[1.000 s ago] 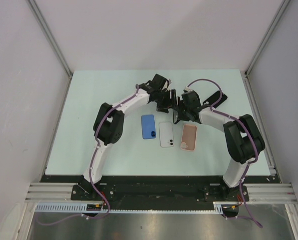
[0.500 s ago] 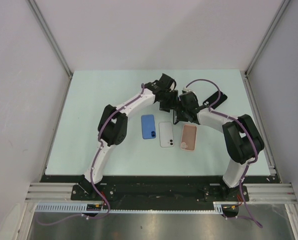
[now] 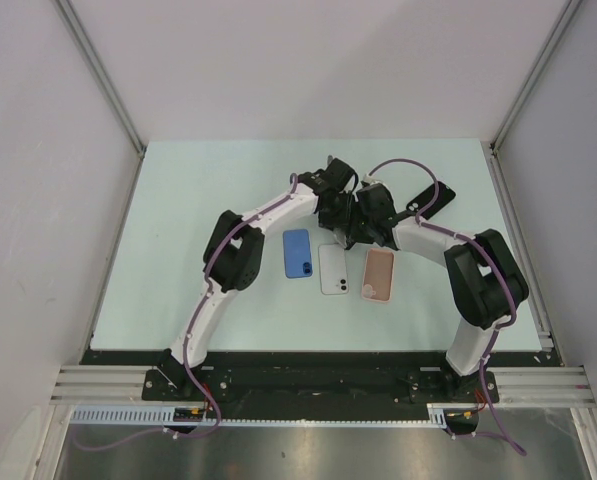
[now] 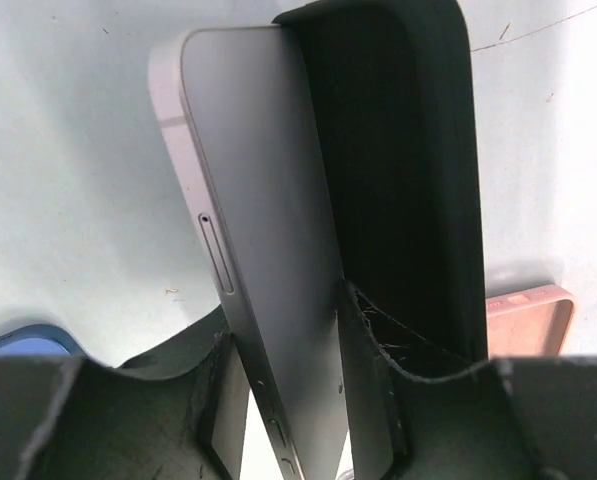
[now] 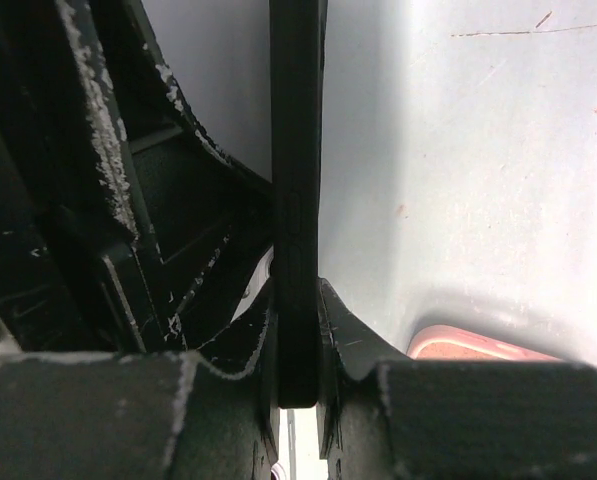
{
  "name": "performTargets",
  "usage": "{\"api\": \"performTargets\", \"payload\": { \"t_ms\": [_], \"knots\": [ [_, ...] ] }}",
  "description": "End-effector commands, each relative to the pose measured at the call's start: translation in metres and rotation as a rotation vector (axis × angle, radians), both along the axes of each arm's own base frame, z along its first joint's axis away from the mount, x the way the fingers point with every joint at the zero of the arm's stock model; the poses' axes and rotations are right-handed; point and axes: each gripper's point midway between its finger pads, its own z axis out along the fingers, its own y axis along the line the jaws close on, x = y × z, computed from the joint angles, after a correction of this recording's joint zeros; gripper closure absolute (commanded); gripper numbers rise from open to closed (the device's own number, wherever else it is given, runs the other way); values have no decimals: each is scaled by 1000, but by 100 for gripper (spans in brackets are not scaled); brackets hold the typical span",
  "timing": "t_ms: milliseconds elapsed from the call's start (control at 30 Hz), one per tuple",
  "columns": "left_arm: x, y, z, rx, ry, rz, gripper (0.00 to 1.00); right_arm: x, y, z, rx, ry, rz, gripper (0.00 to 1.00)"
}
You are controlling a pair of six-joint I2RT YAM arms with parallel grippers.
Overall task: Take the phone out of the phone case
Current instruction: Remove the phone case from the phone.
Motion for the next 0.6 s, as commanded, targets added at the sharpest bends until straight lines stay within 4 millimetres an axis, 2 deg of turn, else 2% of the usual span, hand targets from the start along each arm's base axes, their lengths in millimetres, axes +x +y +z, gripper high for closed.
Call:
{"api": "performTargets", "payload": {
  "t_ms": [0,67,100,133,200,367,400,467,500,533,567],
  "knots": [
    [1,7,-4,32,-11,4,61,19,17,39,85,-104,3,100],
    [-3,4,-2,5,-1,0,66,19,16,38,79,-102,1,100],
    [0,2,9,-18,-26,0,70,18,15,39,76,-102,0,100],
    [-3,3,9,-19,-25,1,73,18,15,39,74,-102,-2,100],
    [0,1,27,-54,-59,5,82,18,13,39,70,-102,-6,100],
    [-2,4,49,-112,-79,21,96,19,11,39,69,-99,-14,100],
    [-2,2,62,-140,-93,19,100,18,11,38,67,-95,-14,100],
    [-3,6,66,-174,-82,25,100,19,6,40,65,-97,-22,100],
    [3,8,82,-221,-111,34,100,19,2,40,61,-91,-31,100],
    [-2,10,79,-245,-86,27,100,19,-1,39,60,-87,-38,100],
    [0,13,85,-276,-85,42,100,20,-4,43,61,-92,-41,100]
  ]
}}
